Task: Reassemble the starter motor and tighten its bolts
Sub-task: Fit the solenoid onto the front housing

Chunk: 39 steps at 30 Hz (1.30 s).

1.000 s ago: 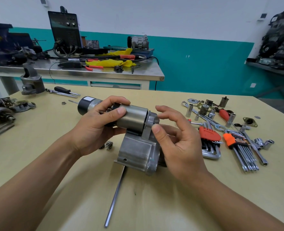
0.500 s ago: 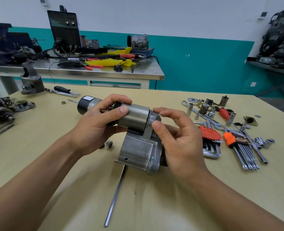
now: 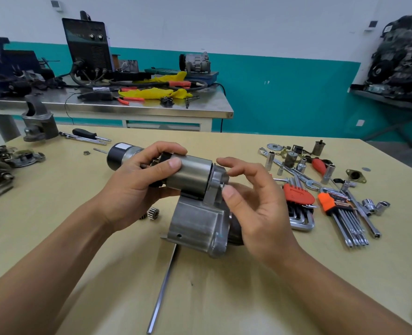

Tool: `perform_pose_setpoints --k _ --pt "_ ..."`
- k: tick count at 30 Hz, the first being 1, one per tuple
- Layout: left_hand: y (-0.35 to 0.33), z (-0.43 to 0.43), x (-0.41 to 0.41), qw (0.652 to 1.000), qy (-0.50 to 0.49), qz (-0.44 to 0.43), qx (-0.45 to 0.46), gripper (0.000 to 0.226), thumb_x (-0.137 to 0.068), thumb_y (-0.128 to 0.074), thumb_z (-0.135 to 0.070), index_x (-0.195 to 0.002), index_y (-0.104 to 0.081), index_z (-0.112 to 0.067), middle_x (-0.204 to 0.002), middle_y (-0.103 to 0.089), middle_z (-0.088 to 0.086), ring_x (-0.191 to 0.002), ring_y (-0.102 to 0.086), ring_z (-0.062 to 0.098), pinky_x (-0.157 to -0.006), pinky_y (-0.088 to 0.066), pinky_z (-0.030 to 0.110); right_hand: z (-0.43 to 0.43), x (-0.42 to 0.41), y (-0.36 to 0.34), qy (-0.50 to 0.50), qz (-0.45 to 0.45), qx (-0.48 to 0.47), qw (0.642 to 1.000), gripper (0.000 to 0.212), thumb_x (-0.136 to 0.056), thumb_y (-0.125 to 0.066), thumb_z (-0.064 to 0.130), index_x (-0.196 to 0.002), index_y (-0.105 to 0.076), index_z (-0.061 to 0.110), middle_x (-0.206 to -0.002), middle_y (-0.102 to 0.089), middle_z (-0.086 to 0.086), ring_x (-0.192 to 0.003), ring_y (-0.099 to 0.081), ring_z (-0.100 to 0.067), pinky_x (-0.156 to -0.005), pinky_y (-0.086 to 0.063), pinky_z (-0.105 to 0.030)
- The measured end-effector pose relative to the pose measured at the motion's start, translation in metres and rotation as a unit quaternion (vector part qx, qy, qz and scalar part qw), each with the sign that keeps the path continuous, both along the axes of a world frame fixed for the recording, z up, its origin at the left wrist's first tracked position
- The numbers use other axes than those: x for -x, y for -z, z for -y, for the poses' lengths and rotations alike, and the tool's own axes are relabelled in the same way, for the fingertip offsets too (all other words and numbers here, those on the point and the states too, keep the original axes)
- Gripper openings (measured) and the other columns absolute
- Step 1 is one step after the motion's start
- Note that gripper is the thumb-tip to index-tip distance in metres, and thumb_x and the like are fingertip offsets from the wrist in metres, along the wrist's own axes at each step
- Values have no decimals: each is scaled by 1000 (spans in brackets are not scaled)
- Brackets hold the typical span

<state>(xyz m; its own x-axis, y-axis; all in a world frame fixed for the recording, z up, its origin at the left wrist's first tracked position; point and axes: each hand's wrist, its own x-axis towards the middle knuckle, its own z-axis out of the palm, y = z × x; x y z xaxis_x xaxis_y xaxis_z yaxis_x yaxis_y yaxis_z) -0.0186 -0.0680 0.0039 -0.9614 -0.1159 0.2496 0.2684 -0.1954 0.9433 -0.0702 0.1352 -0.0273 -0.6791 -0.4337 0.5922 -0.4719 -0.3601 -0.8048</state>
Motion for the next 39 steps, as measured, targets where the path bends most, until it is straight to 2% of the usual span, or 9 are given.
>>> perform_pose_setpoints --k 3,6,9,16,19,22,27,35,39 --pt "0 1 0 1000 1 3 3 14 -78 -67 -21 -87 -76 -28 -92 -66 -9 -83 -65 12 -75 -60 29 -1 1 5 19 -8 -29 999 15 -91 -60 6 -98 -57 19 -135 -61 9 -108 -70 -27 -86 -59 -52" --pt "0 4 0 1000 6 13 3 16 -74 -78 -19 -88 -77 -27 -94 -66 -7 -84 -65 13 -72 -60 29 -1 1 4 24 -11 -31 999 15 -90 -63 6 -93 -61 21 -136 -62 13 -112 -69 -18 -86 -60 -33" --pt "1 7 -2 1000 9 28 -8 19 -74 -68 -22 -88 -79 -28 -95 -66 -6 -83 -67 12 -68 -59 27 -2 0 2 27 -22 -22 999 21 -89 -65 3 -90 -68 24 -134 -65 8 -115 -65 -4 -85 -55 -17" --pt "3 7 -1 999 17 37 -17 21 -70 -81 -25 -91 -79 -29 -95 -68 -7 -82 -68 13 -67 -59 27 -4 1 -1 40 -27 -15 999 11 -89 -68 12 -89 -70 23 -131 -66 8 -111 -68 -6 -83 -57 -20" --pt "5 7 0 999 33 39 -16 54 -47 -99 -43 -95 -79 -28 -95 -70 -7 -84 -70 13 -68 -60 28 -7 0 -2 12 -17 -7 1000 10 -91 -67 13 -93 -65 22 -136 -63 7 -92 -75 -14 -71 -60 -27" --pt "6 7 0 998 38 38 -17 60 -43 -99 -45 -96 -78 -27 -97 -70 -7 -84 -70 13 -69 -59 28 -9 -2 -3 48 -63 -18 997 18 -90 -63 3 -91 -65 21 -132 -65 4 -76 -69 3 -67 -53 -14" --pt "6 5 -1 998 34 42 -29 57 -43 -100 -43 -93 -79 -28 -95 -69 -7 -81 -70 11 -66 -59 26 -7 -3 -3 75 -66 -48 994 25 -92 -63 10 -89 -69 34 -129 -66 16 -100 -71 -7 -81 -54 -15" --pt "6 4 -2 998 40 40 -27 59 -41 -100 -47 -93 -79 -29 -95 -71 -9 -83 -70 11 -68 -59 27 -6 -6 -6 70 -65 -46 994 11 -94 -61 13 -92 -63 24 -134 -63 7 -75 -66 6 -64 -50 -10" --pt "7 3 -3 998 46 45 -28 60 -39 -100 -47 -92 -79 -28 -94 -71 -8 -82 -70 12 -67 -60 27 -9 -5 -4 68 -63 -48 995 12 -89 -66 10 -91 -64 22 -130 -65 11 -88 -72 -7 -67 -50 -11"
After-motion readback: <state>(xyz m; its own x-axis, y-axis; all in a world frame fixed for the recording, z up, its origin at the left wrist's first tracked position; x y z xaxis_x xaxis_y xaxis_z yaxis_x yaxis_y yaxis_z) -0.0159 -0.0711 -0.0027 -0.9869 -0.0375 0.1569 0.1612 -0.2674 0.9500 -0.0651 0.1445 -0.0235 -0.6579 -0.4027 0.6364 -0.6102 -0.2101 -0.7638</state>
